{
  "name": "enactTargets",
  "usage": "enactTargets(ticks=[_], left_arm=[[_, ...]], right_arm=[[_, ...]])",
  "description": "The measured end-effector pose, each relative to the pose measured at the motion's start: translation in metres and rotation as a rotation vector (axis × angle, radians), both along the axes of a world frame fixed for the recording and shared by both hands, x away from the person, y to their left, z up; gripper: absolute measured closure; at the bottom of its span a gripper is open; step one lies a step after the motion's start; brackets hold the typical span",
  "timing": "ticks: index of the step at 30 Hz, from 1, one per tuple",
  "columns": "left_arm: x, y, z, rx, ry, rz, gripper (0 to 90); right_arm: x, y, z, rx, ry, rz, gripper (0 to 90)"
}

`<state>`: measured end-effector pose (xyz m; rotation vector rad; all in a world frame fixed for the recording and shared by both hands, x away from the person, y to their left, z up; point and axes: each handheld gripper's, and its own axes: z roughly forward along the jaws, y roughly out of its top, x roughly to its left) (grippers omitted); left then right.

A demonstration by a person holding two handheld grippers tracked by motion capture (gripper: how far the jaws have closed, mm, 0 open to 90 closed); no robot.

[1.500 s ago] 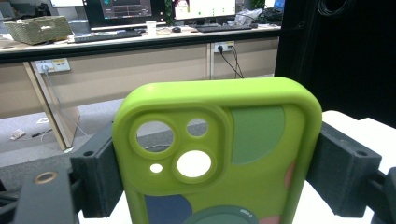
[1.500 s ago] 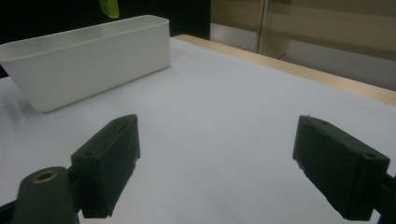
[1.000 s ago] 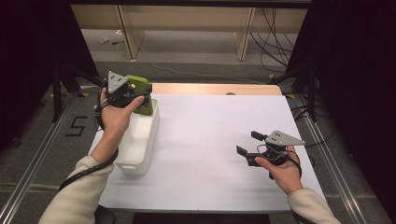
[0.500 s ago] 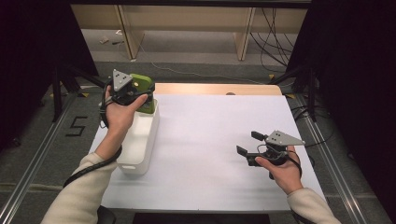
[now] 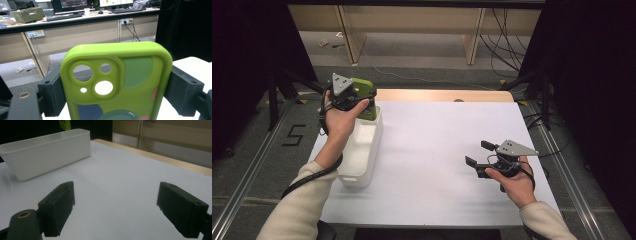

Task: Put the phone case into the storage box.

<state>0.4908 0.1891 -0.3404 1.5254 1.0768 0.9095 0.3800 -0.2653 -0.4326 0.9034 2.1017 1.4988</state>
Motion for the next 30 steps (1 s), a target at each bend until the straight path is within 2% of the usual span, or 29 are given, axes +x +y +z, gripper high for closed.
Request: enactTargets(ticks=[30], left_arm=[[0.013,0.003,-0.006,-0.005,0.011,0.027,15.8]], right_arm=[[0.0,0.0,0.0,0.0,-0.001,0.001,15.9]])
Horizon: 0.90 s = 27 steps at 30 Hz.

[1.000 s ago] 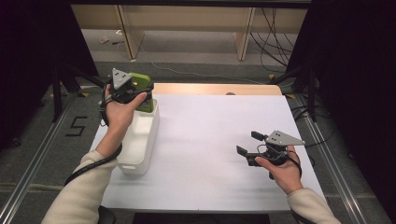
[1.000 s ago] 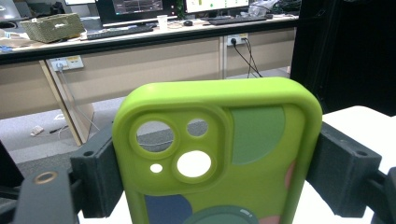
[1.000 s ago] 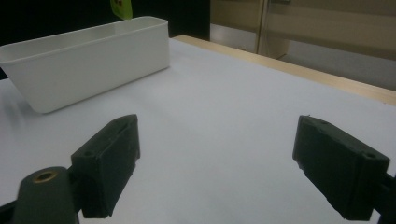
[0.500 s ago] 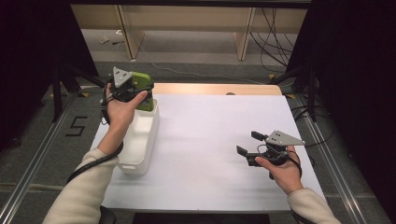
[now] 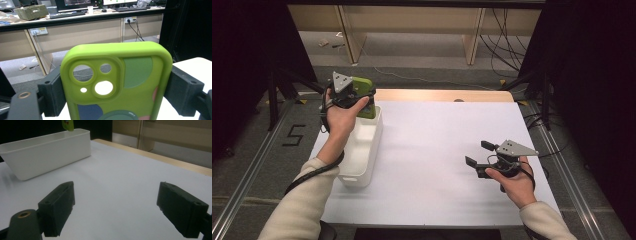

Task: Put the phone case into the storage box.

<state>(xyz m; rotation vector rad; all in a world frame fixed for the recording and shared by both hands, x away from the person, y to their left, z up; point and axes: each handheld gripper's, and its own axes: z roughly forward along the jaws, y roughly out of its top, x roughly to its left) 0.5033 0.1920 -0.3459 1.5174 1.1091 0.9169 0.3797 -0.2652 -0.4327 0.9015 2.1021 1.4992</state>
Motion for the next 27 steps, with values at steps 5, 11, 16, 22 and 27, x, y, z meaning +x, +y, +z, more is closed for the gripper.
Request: enactTargets(ticks=[5,11,16,22,27], left_arm=[[0.0016,0.0002,-0.0013,-0.001,0.004,0.003,15.8],[0.0034,0.0006,-0.0016,-0.004,0.007,0.005,15.8],[0.0044,0.0011,-0.0021,-0.006,0.008,0.007,15.8],[0.0059,0.0008,-0.0023,-0.005,0.01,0.004,15.8],[0.0077,0.0006,-0.0033,-0.005,0.012,0.005,15.8]], right_arm=[[-0.0001,-0.0002,0.0001,0.0,0.0,0.0,15.9],[0.0,-0.0004,0.0001,0.001,0.0,-0.001,15.9],[-0.0001,-0.0002,0.0,0.0,0.001,0.0,15.9],[-0.0001,0.0,-0.0001,0.002,0.001,0.001,15.9],[-0.0001,-0.0003,0.0001,0.003,0.0,-0.001,15.9]])
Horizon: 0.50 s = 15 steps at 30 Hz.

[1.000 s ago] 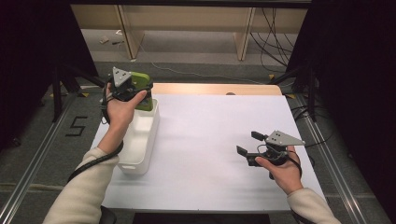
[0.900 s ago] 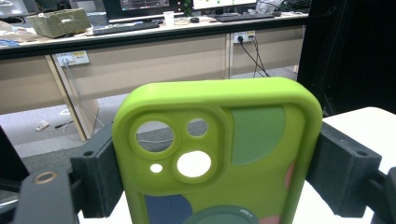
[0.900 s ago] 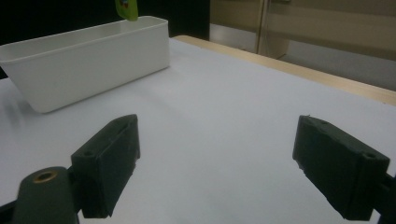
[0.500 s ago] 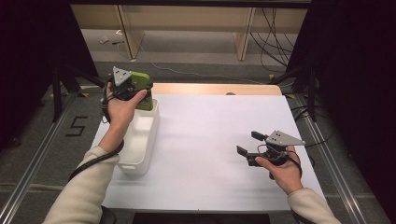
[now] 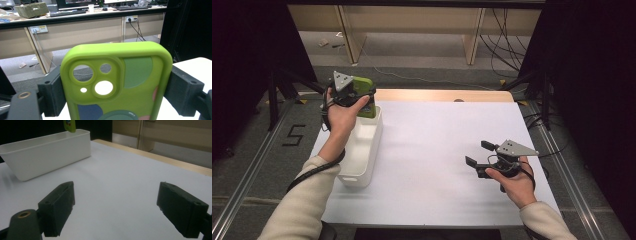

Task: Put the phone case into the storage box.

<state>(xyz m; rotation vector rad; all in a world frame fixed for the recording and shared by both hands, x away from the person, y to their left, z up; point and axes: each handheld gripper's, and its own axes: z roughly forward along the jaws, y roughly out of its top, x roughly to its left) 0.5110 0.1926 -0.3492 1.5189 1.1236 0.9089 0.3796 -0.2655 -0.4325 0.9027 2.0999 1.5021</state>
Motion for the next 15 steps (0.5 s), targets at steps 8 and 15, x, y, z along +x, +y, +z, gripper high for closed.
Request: enactTargets(ticks=[8,15], left_arm=[[0.0017,-0.0007,-0.0013,0.001,0.005,0.0,15.7],[0.0036,-0.0006,-0.0016,0.001,0.005,0.002,15.8]], right_arm=[[0.0,0.0,-0.0001,-0.001,0.0,0.0,15.9],[-0.0001,0.0,-0.0001,0.0,0.001,0.001,15.9]])
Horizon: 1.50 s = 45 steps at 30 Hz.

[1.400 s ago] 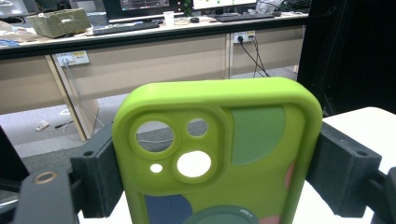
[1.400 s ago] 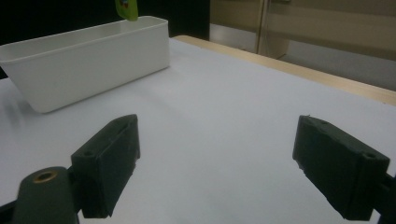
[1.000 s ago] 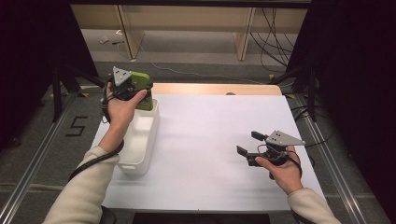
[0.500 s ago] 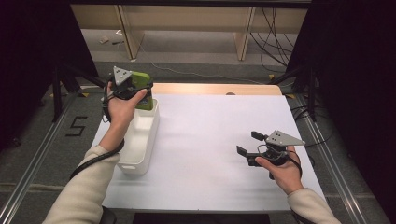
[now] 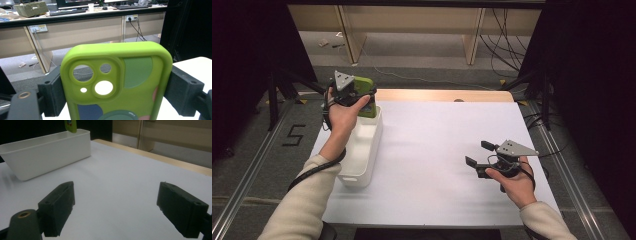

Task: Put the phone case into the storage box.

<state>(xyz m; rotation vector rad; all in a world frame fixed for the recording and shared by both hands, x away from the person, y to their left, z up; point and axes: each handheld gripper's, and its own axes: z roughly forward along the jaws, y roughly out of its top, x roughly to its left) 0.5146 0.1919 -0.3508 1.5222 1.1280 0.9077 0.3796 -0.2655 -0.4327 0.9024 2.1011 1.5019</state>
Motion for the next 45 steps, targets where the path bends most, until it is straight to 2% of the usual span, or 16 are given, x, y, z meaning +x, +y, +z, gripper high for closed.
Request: enactTargets(ticks=[45], left_arm=[[0.012,0.003,-0.007,-0.006,0.018,0.005,15.7]], right_arm=[[0.0,0.0,0.0,0.002,0.001,0.001,15.9]])
